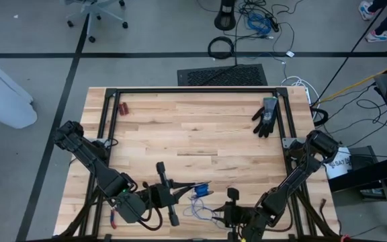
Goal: Coil cords
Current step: Coil the blue wire onto a spool
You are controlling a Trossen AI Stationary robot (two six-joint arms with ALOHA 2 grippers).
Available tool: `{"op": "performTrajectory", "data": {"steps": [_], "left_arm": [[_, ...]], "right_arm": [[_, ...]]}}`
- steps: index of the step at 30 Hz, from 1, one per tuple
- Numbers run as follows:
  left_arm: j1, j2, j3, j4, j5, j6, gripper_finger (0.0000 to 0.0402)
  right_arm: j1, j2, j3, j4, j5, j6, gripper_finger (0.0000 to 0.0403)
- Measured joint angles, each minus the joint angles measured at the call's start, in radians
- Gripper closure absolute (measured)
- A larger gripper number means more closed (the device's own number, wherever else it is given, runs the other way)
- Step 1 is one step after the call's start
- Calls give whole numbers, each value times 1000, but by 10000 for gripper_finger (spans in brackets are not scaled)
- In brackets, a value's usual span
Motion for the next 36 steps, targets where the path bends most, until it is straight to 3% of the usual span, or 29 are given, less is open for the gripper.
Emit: {"op": "performTrajectory", "data": {"steps": [16, 28, 36], "left_arm": [[29, -15, -1, 4, -39, 37, 395], [51, -17, -1, 16, 5, 35, 395], [71, -17, -1, 17, 69, 29, 395]], "right_arm": [[29, 9, 0, 147, -87, -31, 314], [12, 121, 0, 137, 123, 115, 314], [-23, 172, 0, 125, 156, 146, 314]]}}
